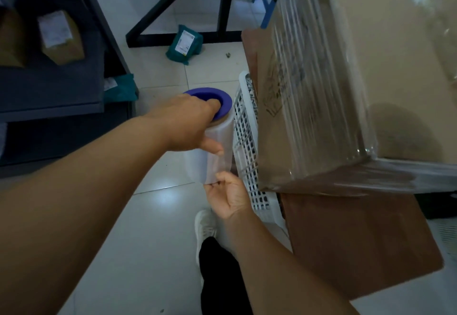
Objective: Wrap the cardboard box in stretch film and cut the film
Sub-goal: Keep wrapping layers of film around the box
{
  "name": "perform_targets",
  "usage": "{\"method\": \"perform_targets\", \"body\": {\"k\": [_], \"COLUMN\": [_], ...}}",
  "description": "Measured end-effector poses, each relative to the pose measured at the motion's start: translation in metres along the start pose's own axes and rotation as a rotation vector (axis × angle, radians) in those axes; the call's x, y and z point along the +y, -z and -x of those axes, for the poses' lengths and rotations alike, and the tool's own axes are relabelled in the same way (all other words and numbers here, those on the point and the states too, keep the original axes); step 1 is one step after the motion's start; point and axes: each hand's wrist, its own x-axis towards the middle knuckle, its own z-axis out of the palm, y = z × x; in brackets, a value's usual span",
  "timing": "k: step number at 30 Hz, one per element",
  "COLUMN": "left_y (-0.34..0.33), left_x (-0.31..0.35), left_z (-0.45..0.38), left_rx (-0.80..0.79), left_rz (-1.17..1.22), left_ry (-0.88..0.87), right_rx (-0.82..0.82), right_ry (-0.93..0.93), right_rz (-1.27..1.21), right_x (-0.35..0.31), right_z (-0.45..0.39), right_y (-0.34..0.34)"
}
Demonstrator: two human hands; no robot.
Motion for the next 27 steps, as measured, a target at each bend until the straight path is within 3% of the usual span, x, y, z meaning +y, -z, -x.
{"method": "perform_targets", "body": {"k": [15,27], "left_y": [0.012,0.027], "left_x": [-0.046,-0.081], "left_z": [-0.06,-0.085], "left_rx": [-0.079,-0.09], "left_rz": [-0.026,-0.106], "left_ry": [-0.262,-0.361], "right_rx": [-0.025,-0.002], "right_ry": [0.11,0.263], "right_rz": [-0.192,-0.244], "right_x": [0.025,0.039], "right_z": [-0.034,-0.065], "right_y": [-0.034,-0.075]}}
